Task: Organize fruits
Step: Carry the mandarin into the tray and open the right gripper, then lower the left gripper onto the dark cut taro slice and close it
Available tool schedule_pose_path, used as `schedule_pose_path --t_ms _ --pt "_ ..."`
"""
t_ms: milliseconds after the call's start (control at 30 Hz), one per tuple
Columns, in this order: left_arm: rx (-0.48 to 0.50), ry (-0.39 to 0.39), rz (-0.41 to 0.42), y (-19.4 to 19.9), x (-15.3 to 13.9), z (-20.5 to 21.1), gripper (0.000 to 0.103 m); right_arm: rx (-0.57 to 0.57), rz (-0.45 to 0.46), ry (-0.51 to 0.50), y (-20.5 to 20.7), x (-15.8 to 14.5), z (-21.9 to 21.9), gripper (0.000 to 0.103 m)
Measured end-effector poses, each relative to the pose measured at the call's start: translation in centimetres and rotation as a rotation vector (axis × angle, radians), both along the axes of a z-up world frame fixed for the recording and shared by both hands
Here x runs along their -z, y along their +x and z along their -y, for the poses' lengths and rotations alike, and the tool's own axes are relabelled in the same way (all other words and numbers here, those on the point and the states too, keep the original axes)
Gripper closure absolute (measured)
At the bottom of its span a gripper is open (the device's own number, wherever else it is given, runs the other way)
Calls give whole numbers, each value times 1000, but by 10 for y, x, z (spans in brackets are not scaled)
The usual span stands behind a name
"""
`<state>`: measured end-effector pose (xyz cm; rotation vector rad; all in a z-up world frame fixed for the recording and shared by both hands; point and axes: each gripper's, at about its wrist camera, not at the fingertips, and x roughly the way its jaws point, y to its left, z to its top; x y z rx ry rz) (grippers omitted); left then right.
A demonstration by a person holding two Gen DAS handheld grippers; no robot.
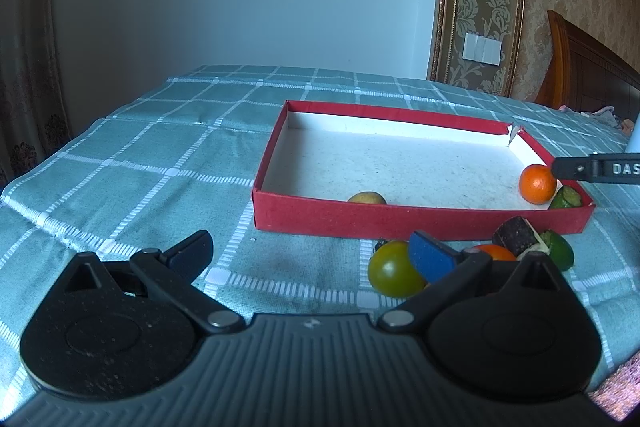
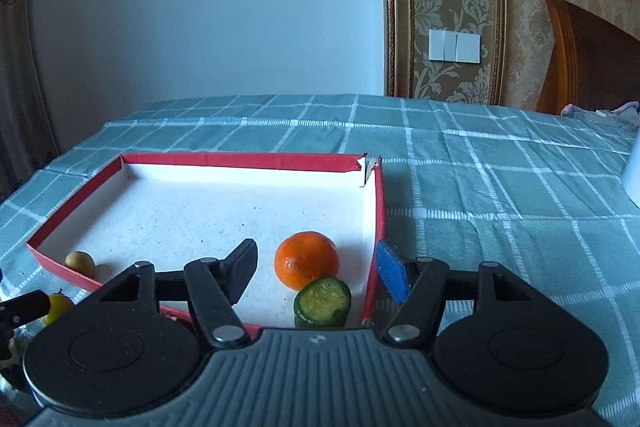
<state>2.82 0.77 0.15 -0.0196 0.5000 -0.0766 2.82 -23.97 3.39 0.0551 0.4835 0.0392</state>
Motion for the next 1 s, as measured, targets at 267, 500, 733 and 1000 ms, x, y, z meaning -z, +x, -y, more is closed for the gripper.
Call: schedule_pose_path --t_ms 267,500,733,1000 --pt "-10 2 3 -1 0 0 0 59 -16 91 -60 23 6 29" --pt "-32 6 15 -4 -1 0 0 117 -86 149 -50 36 19 26" --pt "-51 16 93 -22 -11 -4 0 121 -102 95 -48 38 13 21" --pt "28 48 220 -94 -22 -11 0 117 -93 126 -50 38 14 21"
